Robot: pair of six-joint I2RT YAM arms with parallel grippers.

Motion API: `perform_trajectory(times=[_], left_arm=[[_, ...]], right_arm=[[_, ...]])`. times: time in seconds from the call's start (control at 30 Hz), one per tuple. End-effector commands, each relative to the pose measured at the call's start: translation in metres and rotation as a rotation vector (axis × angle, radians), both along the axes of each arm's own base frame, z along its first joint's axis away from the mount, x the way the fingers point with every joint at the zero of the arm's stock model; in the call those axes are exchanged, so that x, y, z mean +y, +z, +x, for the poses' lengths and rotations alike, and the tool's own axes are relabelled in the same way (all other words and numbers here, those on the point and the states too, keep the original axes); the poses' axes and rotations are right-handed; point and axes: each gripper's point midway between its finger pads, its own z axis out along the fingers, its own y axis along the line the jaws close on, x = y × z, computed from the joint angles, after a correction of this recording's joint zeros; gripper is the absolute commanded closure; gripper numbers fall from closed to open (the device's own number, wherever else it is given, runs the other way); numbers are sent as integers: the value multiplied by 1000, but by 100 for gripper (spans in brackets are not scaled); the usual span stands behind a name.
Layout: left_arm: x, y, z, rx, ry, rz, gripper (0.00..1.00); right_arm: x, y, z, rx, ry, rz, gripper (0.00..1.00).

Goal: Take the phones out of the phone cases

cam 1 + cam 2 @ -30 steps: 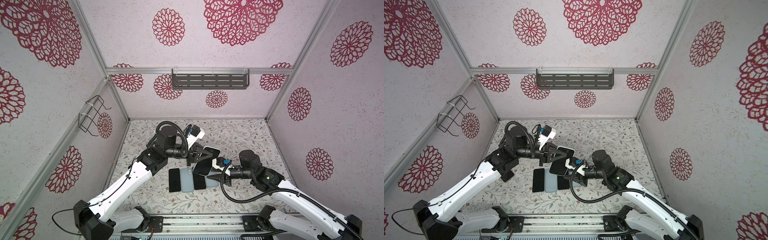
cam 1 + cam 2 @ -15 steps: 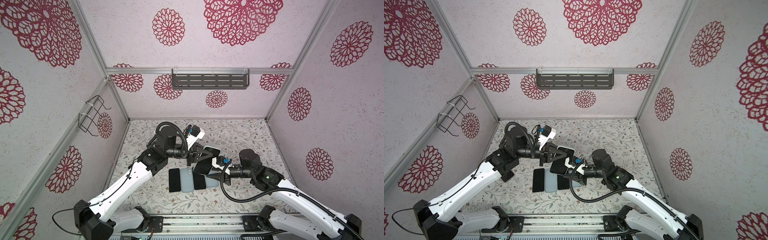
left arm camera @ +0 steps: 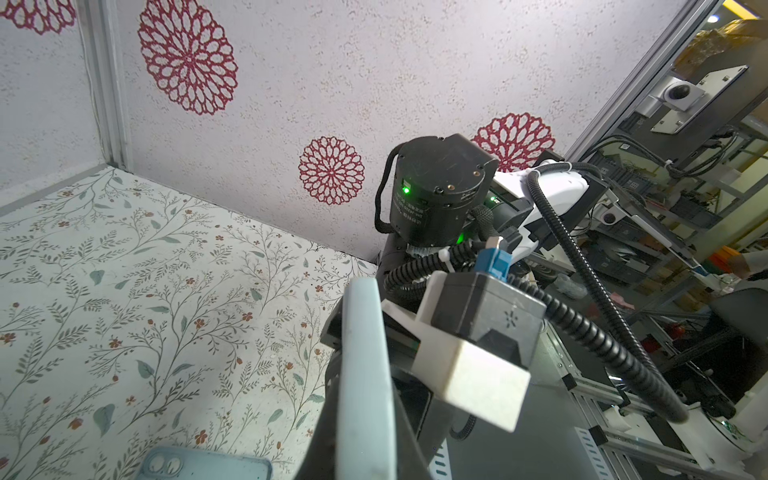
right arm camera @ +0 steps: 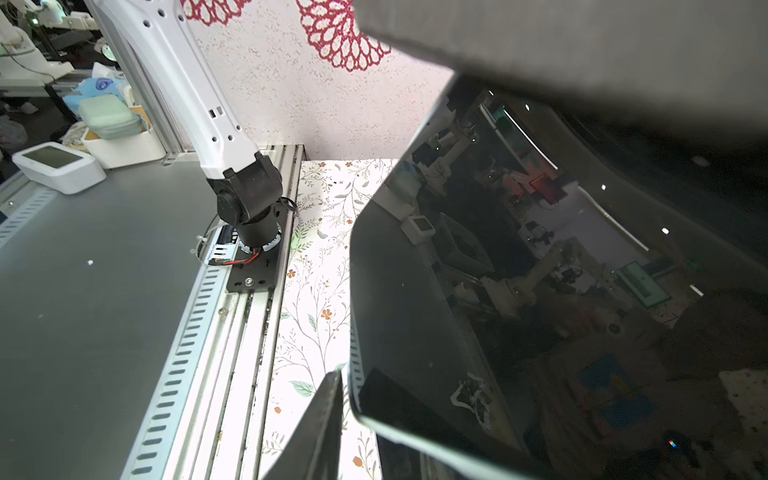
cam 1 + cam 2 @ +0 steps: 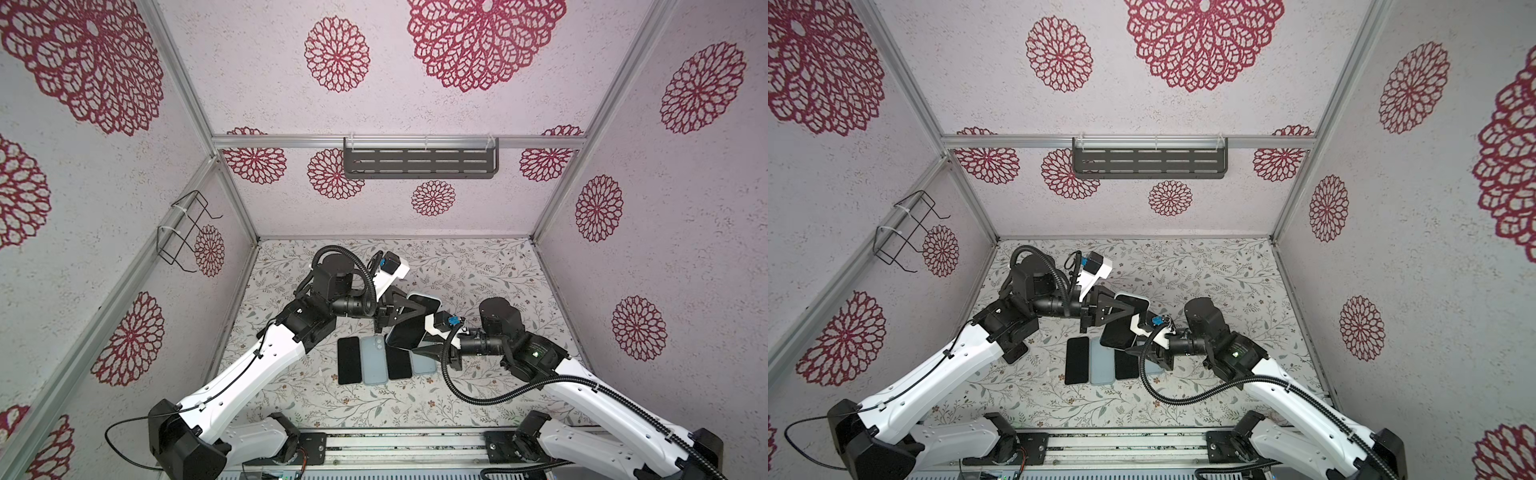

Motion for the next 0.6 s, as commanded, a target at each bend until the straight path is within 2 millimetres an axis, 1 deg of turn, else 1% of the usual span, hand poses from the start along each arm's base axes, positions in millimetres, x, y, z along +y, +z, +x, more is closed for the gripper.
perform_trajectory(times=[0.0,0.13,0.47,0.57], left_arm=[[2,23,-4,-78,-2,-63,100],[2,24,-4,-79,2,-69,100],[1,24,0,-77,18,-80,100],[1,24,3,-73,29,-83,100]], right_arm=[[1,17,-6,-24,36,50,66],[1,17,-6,-28,41,54,67],[2,17,-9,-34,60,64,82],[2,17,-9,-34,62,64,85]])
